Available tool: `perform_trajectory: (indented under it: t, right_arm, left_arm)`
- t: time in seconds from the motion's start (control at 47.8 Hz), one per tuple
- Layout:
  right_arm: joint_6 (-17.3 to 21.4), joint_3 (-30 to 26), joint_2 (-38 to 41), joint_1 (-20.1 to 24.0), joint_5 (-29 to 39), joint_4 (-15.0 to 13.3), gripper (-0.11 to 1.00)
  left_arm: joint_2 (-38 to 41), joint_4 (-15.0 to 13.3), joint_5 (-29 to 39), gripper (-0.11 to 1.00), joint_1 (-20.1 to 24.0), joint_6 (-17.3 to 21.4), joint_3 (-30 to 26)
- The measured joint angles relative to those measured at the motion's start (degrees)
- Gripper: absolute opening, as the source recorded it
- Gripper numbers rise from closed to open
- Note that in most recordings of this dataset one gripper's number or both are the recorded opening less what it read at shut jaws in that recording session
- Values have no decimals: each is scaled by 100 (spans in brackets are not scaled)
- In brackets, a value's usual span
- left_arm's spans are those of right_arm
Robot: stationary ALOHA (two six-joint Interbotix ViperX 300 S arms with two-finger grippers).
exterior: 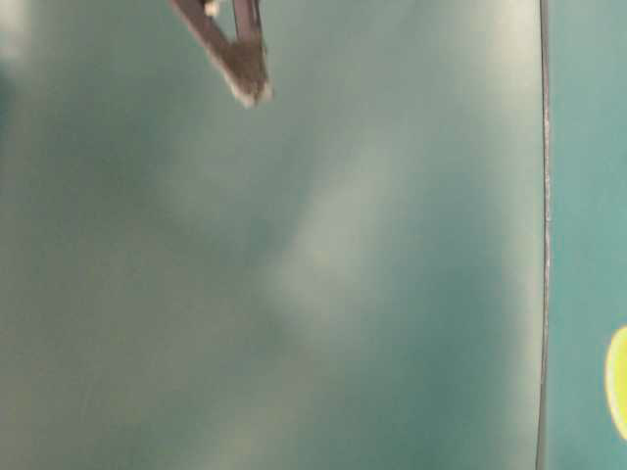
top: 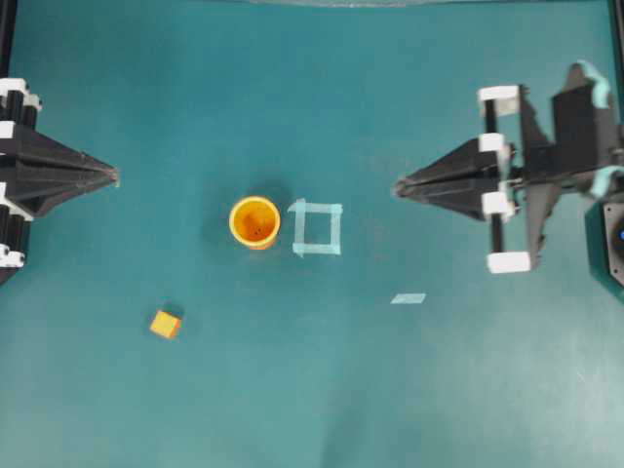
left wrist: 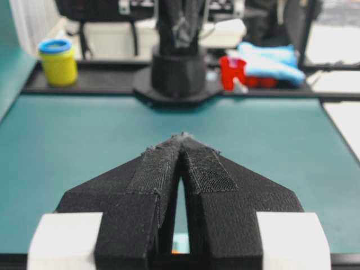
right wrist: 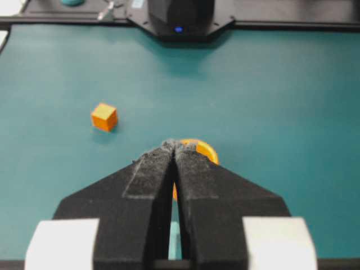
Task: Move the block toward the cup with right arm.
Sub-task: 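Move the right gripper left toward the orange cube, then lower the open right gripper over the orange cube beside the cup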
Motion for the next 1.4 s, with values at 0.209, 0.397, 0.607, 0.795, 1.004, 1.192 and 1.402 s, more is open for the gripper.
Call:
perform_trajectory:
  t: [0.209, 0.397, 0.607, 0.795, 1.004, 1.192, 1.402]
  right_arm:
    - [0, -360, 536, 88, -35, 9, 19]
    - [0, -809, 1143, 167, -35, 9, 41]
    - [18, -1503, 1907, 246, 290, 9, 55]
    - [26, -2268, 2593, 325, 888, 9, 62]
    - [246, -2953, 3234, 439, 1512, 62, 63]
    - [905, -3568, 3841, 527, 1705, 97, 63]
    - [1389, -4175, 4562, 633, 1846, 97, 63]
  left_arm:
    - [26, 0, -18, 0, 0, -9, -9]
    - [26, 9, -79, 0, 0, 0, -26]
    - [35, 0, -176, 0, -9, 0, -79]
    - [35, 9, -211, 0, 0, 0, -79]
    - [35, 0, -220, 0, 0, 0, -79]
    - [35, 9, -211, 0, 0, 0, -79]
    - [44, 9, -211, 0, 0, -53, -79]
